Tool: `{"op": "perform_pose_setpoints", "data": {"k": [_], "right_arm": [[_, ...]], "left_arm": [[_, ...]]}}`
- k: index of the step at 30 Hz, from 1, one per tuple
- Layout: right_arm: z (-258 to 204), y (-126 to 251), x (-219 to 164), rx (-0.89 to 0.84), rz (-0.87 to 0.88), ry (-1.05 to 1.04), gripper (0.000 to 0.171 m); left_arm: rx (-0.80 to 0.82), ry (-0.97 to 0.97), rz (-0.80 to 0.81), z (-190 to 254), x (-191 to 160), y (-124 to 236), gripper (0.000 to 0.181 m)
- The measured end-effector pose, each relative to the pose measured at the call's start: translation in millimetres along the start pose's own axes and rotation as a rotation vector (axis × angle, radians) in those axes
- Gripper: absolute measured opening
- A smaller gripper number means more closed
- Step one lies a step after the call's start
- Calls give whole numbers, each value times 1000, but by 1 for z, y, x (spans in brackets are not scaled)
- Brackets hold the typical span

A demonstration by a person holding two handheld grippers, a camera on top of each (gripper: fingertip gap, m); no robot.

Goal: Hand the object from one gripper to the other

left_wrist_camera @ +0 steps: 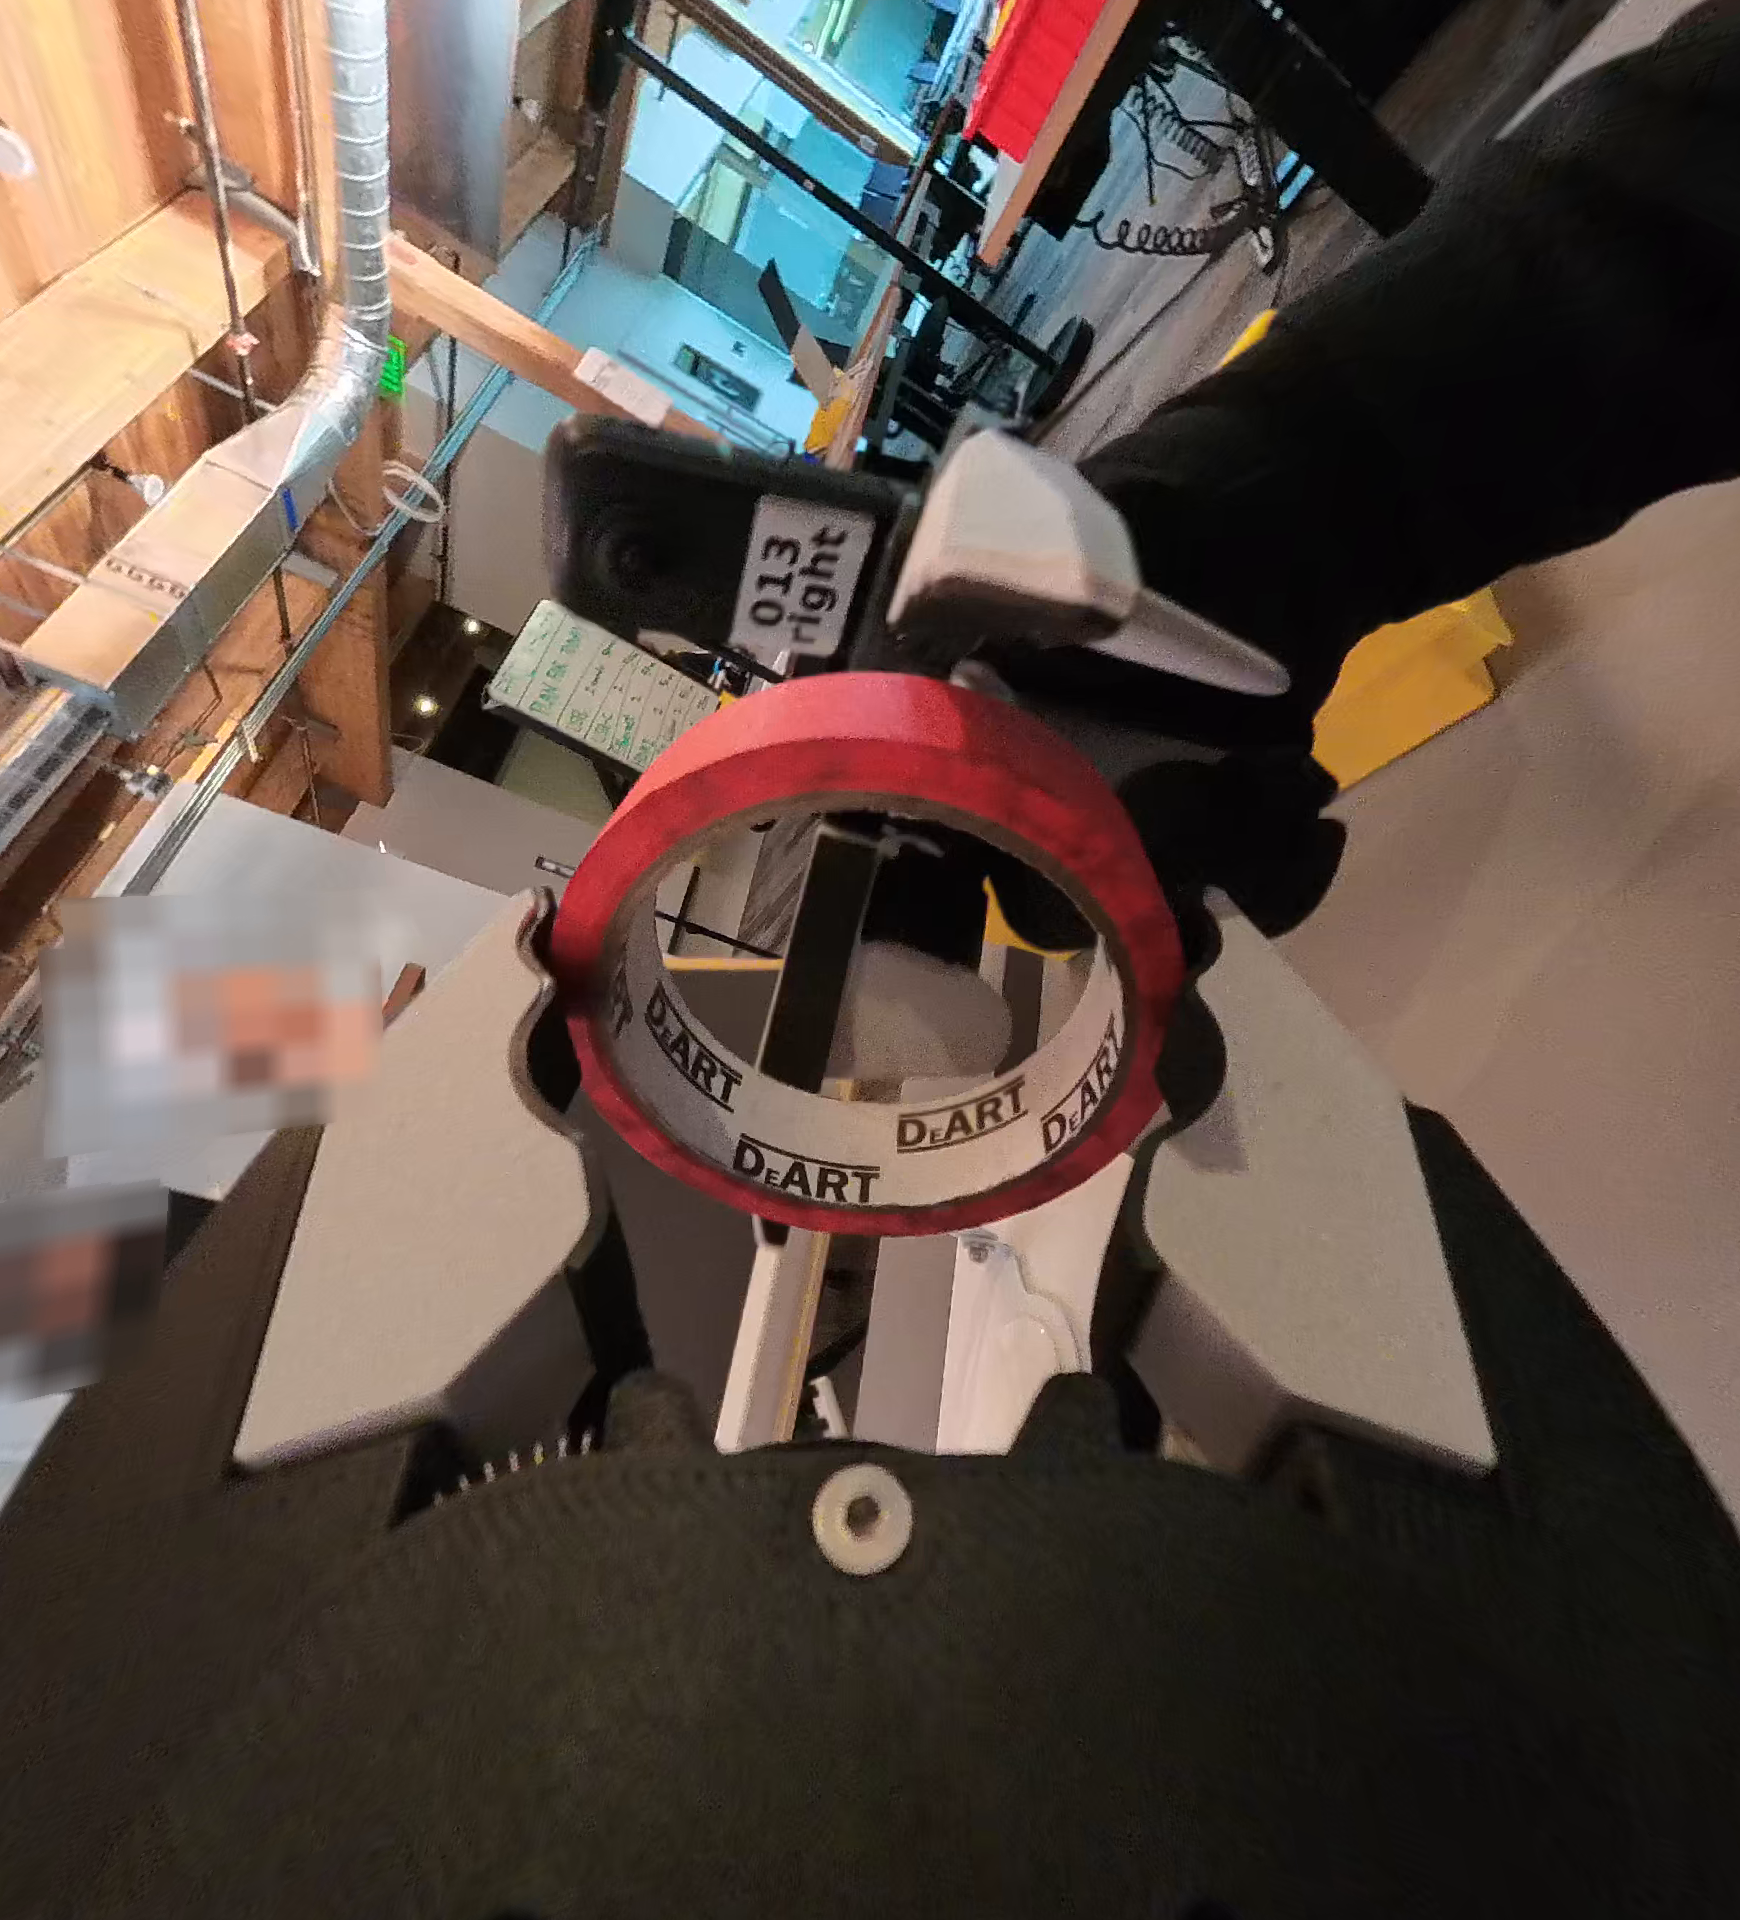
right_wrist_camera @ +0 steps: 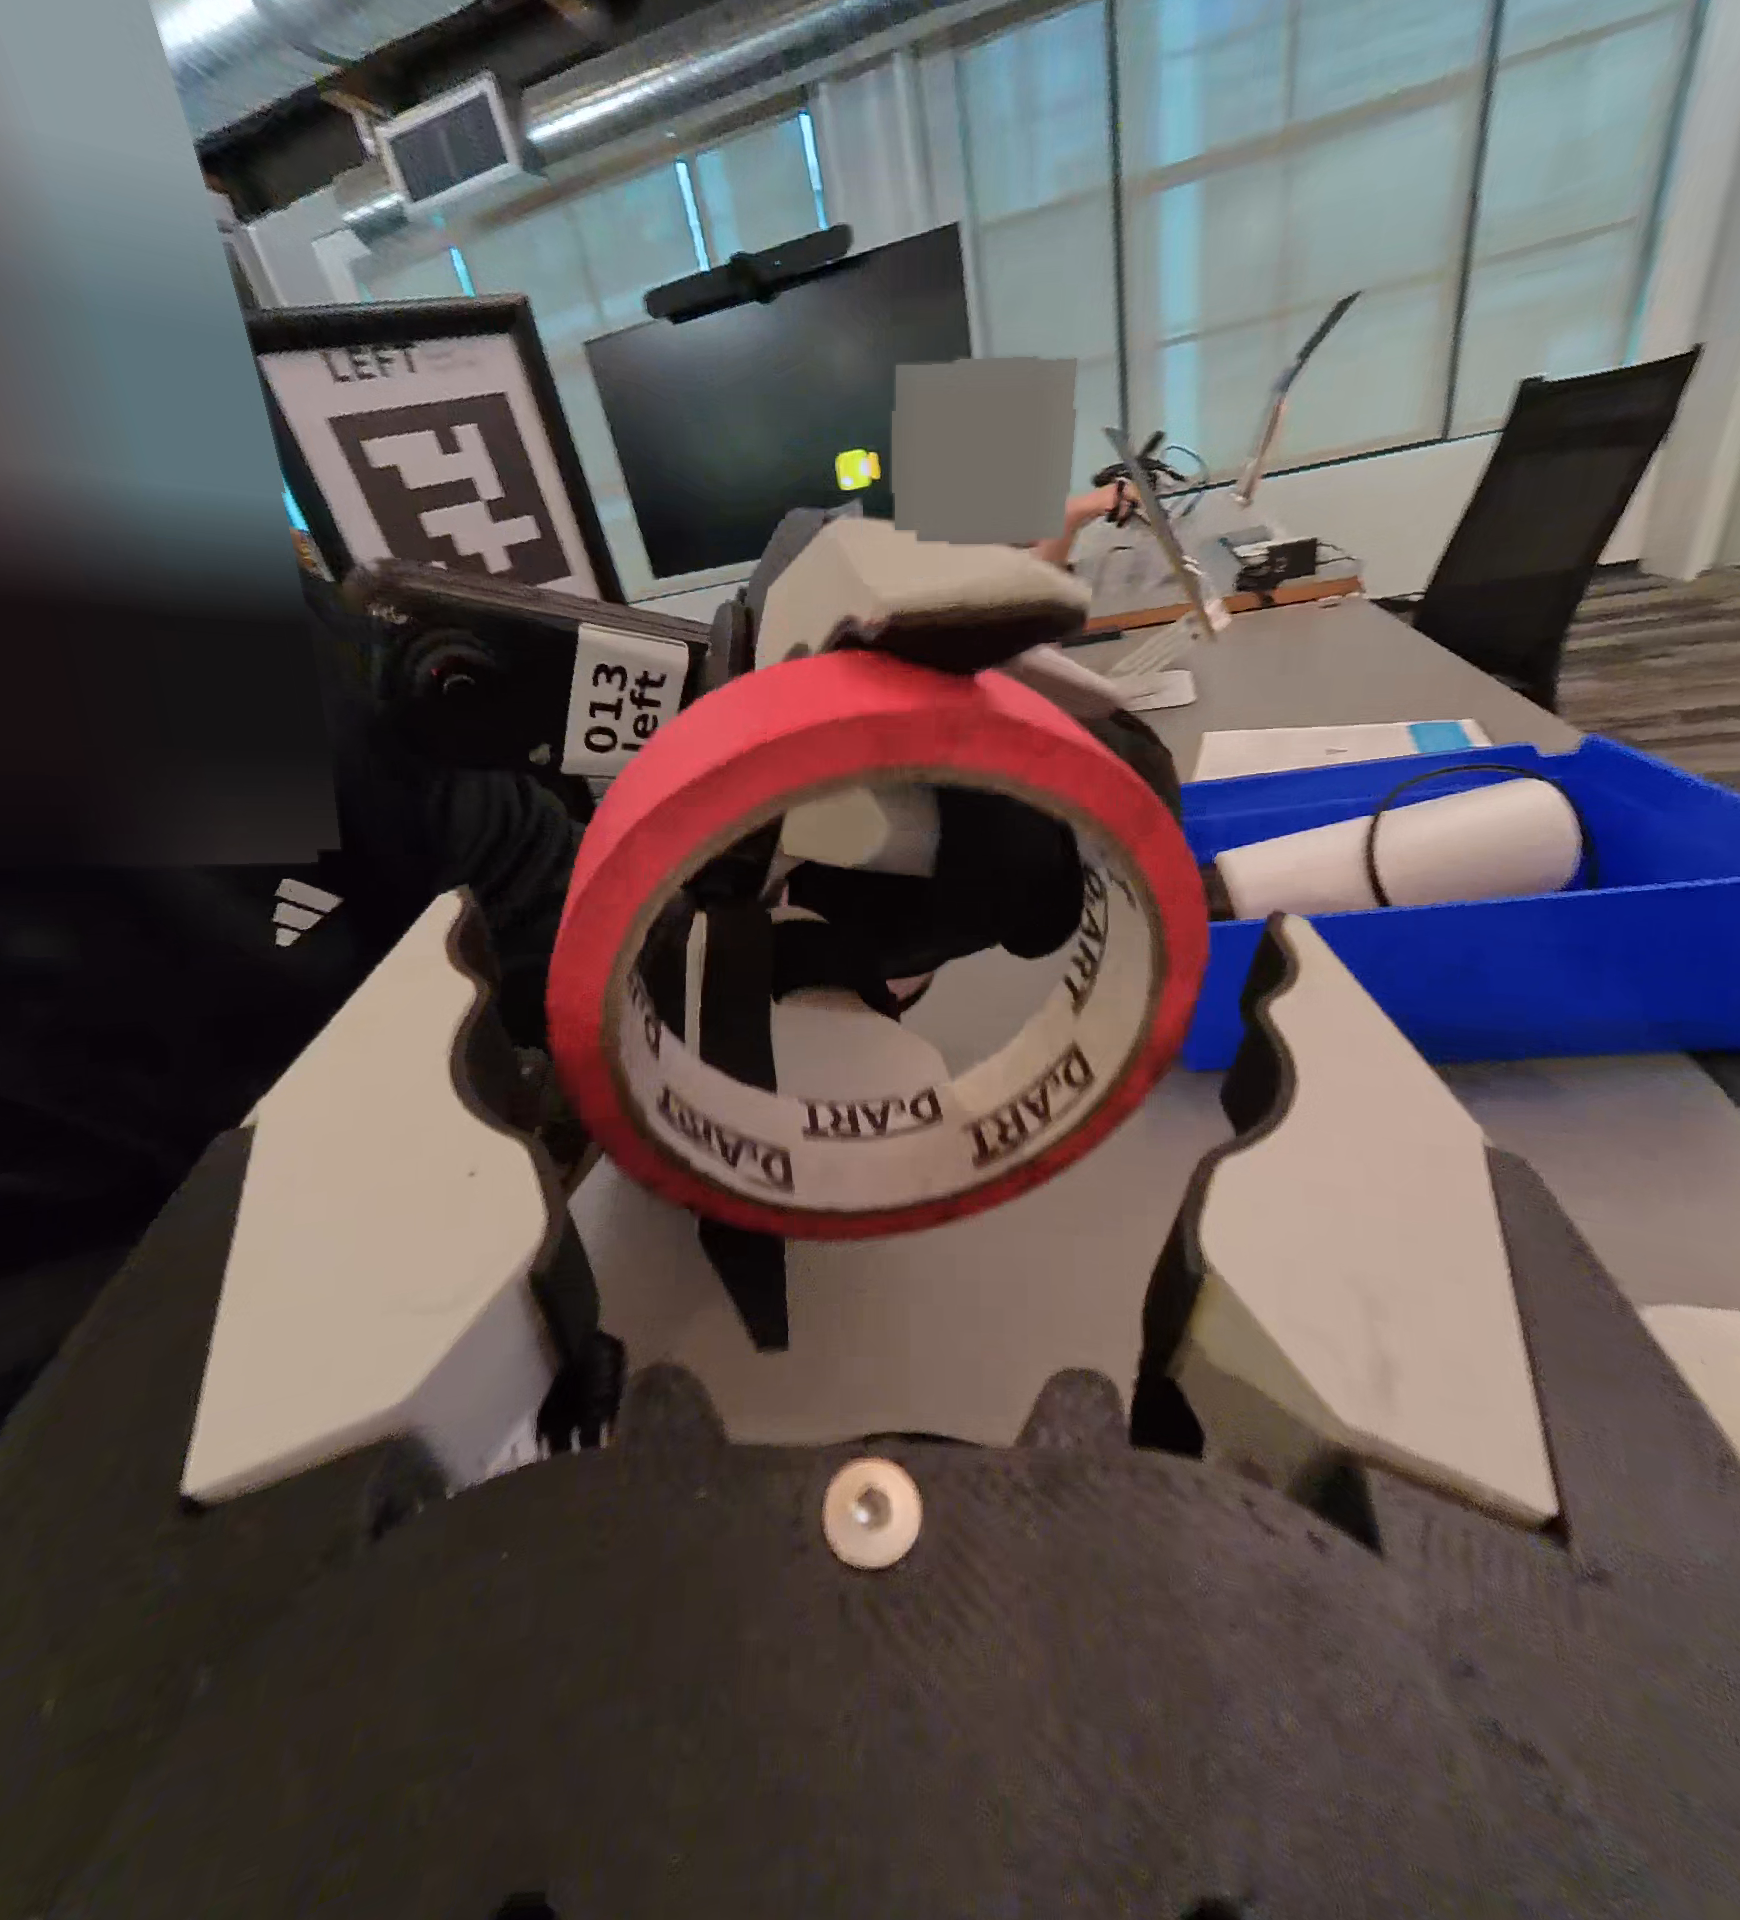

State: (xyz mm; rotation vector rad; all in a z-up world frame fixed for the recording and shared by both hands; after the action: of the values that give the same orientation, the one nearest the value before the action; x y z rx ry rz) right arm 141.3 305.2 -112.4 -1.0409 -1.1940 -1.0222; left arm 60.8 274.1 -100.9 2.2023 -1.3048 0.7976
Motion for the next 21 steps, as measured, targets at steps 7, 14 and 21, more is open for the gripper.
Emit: {"op": "perform_pose_setpoints", "data": {"k": [7,14,21], "right_arm": [[-4,-3,2,54,28,36,125],[4,4,5,-63,-36,75,123],[20,58,24,-415,-236,156,124]], "left_arm": [[-17,-34,-4,9,5,-6,114],[-13,124,27,-2,4,-2,125],[91,197,34,-40,-4,29,83]]}}
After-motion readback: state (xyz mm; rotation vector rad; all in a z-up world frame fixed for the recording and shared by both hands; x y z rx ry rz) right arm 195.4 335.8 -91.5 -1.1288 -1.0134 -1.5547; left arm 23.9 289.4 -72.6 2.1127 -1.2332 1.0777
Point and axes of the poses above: each gripper's, where its closed fingertips meet, y back along the fingers, x out of its top, z = x × y across the jaws, the point moved 8 cm from there along y, back along the fingers, and after that the axes turned 15 degrees about y, right-handed, at the moved point
